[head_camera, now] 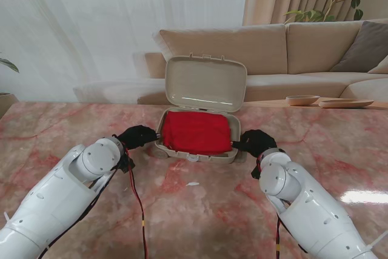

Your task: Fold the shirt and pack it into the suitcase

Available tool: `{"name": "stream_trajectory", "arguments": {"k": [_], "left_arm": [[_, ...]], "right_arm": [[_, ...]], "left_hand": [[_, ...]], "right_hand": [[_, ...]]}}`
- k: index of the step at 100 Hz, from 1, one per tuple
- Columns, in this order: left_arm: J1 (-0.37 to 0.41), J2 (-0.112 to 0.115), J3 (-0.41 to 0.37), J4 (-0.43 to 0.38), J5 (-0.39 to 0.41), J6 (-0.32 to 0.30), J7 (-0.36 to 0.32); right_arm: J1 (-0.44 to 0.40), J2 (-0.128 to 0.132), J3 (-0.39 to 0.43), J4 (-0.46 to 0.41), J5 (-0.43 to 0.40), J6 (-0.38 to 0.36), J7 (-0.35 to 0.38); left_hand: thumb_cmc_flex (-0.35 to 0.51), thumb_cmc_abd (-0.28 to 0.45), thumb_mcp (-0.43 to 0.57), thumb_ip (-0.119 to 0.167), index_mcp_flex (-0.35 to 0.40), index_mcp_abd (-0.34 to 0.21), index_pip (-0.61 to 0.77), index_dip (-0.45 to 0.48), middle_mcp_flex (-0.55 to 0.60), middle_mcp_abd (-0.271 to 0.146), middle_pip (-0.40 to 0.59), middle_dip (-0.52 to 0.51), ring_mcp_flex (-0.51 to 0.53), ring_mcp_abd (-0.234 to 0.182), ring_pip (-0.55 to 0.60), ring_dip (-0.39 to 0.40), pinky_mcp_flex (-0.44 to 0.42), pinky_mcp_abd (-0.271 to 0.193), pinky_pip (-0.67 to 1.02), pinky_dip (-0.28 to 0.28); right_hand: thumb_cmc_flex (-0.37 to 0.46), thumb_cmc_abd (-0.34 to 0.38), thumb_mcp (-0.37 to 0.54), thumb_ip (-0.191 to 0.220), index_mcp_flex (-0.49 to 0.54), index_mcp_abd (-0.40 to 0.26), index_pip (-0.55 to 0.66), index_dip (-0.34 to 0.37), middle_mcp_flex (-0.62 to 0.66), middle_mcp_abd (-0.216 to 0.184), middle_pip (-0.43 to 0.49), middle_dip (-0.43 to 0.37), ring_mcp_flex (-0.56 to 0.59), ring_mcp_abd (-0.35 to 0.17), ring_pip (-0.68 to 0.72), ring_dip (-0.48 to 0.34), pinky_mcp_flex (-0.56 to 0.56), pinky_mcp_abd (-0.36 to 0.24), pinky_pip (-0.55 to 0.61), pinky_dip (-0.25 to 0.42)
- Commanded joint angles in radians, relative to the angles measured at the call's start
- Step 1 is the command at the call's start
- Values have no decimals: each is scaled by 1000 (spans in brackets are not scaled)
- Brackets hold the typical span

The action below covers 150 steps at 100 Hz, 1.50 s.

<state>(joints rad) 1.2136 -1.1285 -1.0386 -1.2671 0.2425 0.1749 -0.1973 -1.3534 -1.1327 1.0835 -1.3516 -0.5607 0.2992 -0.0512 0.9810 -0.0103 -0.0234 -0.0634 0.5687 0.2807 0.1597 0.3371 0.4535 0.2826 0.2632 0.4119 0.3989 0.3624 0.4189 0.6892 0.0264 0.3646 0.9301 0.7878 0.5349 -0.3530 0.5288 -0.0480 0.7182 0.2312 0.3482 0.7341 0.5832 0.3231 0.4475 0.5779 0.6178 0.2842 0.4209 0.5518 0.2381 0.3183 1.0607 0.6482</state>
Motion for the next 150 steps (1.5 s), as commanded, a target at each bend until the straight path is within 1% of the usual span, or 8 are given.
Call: {"name": "stream_trajectory", "arguments": {"k": [1,29,49,99,124,150], "left_arm": [[-1,-7,9,11,-9,-6,-7],[2,-7,16,8,-16,-30,-7],[16,1,10,-11,-10,-48,-28],[51,22,4,-39,5,-90,-82],[100,35,-26,-79,13,-109,-105],[163,45,-60,-143,27,-126,-116]], "right_arm": [[-1,-4,-6,9,8,-2,19],[2,-2,-16,9,13,-16,31],[-8,2,-13,-6,14,-28,46],[-60,18,-2,-83,-6,-68,93],[-103,28,9,-138,-18,-83,120],[-166,38,36,-206,-32,-104,146]], "left_hand": [[-28,47,-27,-3,29,7,1,14,-27,10,-20,-11,-35,29,-35,-5,-23,15,-17,-4],[-33,48,-26,-2,32,-2,1,19,-24,7,-21,-9,-35,28,-31,0,-28,19,-18,0],[-31,48,-24,-1,33,-8,4,23,-22,4,-22,-9,-34,26,-32,2,-29,22,-17,4],[-25,50,-24,-1,29,-17,11,29,-22,1,-22,-7,-35,24,-34,5,-31,21,-20,9],[-23,51,-24,0,28,-17,13,30,-22,2,-22,-7,-36,24,-34,6,-29,19,-20,11],[-23,55,-24,0,27,-14,13,29,-21,5,-24,-8,-38,26,-36,5,-31,20,-22,13]], "right_hand": [[22,16,-16,38,22,-15,15,19,-7,9,1,-1,-9,17,8,14,-10,11,6,24],[23,14,-13,38,24,-21,18,21,-3,7,-2,-2,-11,18,3,12,-13,11,1,22],[20,12,-10,39,25,-25,20,21,4,5,-4,-3,-9,17,-1,11,-13,12,0,22],[15,13,-1,37,29,-26,21,18,25,7,-6,-4,4,18,-1,12,0,17,7,27],[21,24,-12,36,24,-22,17,16,27,9,-8,-4,2,20,-1,12,5,19,12,30],[31,32,-31,39,17,-22,12,13,29,11,-14,-7,-1,21,-8,10,2,17,9,29]]}}
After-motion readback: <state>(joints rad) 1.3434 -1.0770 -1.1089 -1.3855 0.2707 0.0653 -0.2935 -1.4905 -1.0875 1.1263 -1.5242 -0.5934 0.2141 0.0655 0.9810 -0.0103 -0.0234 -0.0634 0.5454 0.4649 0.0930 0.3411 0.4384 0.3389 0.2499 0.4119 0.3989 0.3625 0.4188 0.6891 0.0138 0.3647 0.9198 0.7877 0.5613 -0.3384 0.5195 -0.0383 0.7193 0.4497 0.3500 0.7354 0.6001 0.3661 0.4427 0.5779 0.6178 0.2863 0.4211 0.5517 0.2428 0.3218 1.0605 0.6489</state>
